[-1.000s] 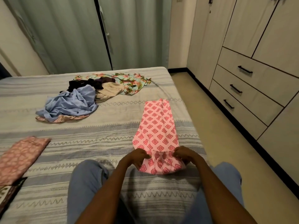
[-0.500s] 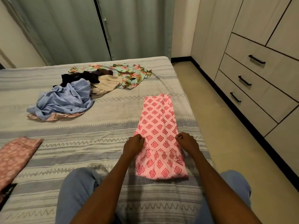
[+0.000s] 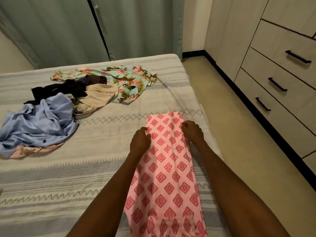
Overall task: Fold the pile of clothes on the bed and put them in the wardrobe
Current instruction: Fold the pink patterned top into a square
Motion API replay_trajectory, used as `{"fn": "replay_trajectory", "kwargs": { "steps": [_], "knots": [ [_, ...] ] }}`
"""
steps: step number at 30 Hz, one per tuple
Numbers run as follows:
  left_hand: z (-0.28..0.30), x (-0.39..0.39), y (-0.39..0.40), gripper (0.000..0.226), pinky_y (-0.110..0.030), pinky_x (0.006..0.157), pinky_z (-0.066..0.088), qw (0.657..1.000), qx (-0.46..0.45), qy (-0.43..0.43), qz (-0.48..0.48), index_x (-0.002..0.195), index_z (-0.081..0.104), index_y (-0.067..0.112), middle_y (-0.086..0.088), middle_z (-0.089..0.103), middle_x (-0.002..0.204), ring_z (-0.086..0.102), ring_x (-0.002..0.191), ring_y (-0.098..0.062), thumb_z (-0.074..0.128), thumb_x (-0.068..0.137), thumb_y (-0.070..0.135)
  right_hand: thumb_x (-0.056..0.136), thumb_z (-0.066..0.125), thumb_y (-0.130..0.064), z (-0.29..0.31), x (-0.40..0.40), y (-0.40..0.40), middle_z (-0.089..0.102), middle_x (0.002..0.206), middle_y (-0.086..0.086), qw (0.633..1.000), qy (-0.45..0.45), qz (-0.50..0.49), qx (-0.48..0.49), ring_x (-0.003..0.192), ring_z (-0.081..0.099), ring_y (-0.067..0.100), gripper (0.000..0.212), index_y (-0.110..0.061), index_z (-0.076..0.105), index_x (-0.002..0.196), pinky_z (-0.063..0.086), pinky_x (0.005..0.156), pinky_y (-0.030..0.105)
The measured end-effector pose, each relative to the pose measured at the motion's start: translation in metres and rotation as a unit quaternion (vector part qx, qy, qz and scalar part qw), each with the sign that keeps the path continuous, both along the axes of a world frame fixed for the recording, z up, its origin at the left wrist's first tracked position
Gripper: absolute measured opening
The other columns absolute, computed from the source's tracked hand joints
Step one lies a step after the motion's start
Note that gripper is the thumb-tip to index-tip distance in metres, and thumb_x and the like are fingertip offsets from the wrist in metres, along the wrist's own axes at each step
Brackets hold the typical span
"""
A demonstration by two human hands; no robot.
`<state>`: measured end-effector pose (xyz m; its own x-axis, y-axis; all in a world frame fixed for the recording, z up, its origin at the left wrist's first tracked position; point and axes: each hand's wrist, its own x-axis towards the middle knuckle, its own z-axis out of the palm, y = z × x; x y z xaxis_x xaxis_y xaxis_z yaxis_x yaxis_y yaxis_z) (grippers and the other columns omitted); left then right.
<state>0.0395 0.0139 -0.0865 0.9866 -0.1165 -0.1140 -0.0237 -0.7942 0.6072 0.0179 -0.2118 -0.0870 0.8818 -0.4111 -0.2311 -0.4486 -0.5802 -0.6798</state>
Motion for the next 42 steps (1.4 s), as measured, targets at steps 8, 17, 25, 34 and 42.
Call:
{"fn": "replay_trajectory", "kwargs": {
  "steps": [8, 17, 25, 34, 42],
  "knots": [
    [-0.04, 0.092, -0.022, 0.054, -0.044, 0.092, 0.05, 0.994, 0.036, 0.072, 0.081, 0.125, 0.053, 0.005, -0.017, 0.059, 0.127, 0.058, 0.113, -0.035, 0.049, 0.098, 0.051, 0.082, 0.055, -0.064, -0.037, 0.077, -0.009, 0.071, 0.101, 0.007, 0.997, 0.026, -0.071, -0.014, 0.095, 0.066, 0.033, 0.054, -0.018, 0.07, 0.106, 0.051, 0.082, 0.037],
    [-0.048, 0.11, -0.038, 0.039, -0.04, 0.091, 0.044, 0.99, 0.102, 0.054, 0.086, 0.123, 0.052, 0.007, -0.015, 0.062, 0.123, 0.059, 0.114, -0.034, 0.042, 0.103, 0.038, 0.101, 0.036, -0.035, -0.047, 0.093, -0.015, 0.058, 0.131, 0.018, 0.99, 0.061, -0.1, -0.073, 0.12, 0.055, 0.039, 0.042, -0.008, 0.045, 0.132, 0.041, 0.097, 0.044],
    [-0.058, 0.105, -0.039, 0.037, -0.039, 0.08, 0.051, 0.99, 0.127, 0.006, 0.06, 0.121, 0.044, 0.013, -0.009, 0.069, 0.104, 0.067, 0.091, -0.03, 0.038, 0.103, 0.046, 0.106, 0.037, -0.032, -0.056, 0.082, -0.023, 0.064, 0.113, 0.02, 0.982, -0.023, -0.045, -0.183, 0.102, 0.062, 0.041, 0.03, -0.009, 0.048, 0.121, 0.042, 0.076, 0.04],
    [-0.053, 0.071, -0.009, 0.04, -0.042, 0.079, 0.05, 0.995, 0.045, 0.011, 0.092, 0.111, 0.047, 0.014, -0.007, 0.064, 0.107, 0.064, 0.095, -0.032, 0.044, 0.099, 0.052, 0.102, 0.045, -0.042, -0.047, 0.038, -0.011, 0.059, 0.13, 0.017, 0.99, -0.084, -0.076, -0.079, 0.115, 0.056, 0.04, 0.043, -0.011, 0.049, 0.133, 0.045, 0.093, 0.045],
    [-0.051, -0.042, 0.038, 0.036, -0.038, 0.069, 0.05, 0.996, 0.039, -0.053, 0.061, 0.095, 0.05, 0.014, -0.004, 0.061, 0.091, 0.06, 0.081, -0.026, 0.049, 0.097, 0.049, 0.093, 0.057, -0.054, -0.039, -0.091, 0.016, 0.065, 0.085, -0.001, 0.996, -0.022, -0.085, -0.026, 0.078, 0.063, 0.024, 0.034, -0.02, 0.056, 0.095, 0.046, 0.066, 0.032]
  ]
}}
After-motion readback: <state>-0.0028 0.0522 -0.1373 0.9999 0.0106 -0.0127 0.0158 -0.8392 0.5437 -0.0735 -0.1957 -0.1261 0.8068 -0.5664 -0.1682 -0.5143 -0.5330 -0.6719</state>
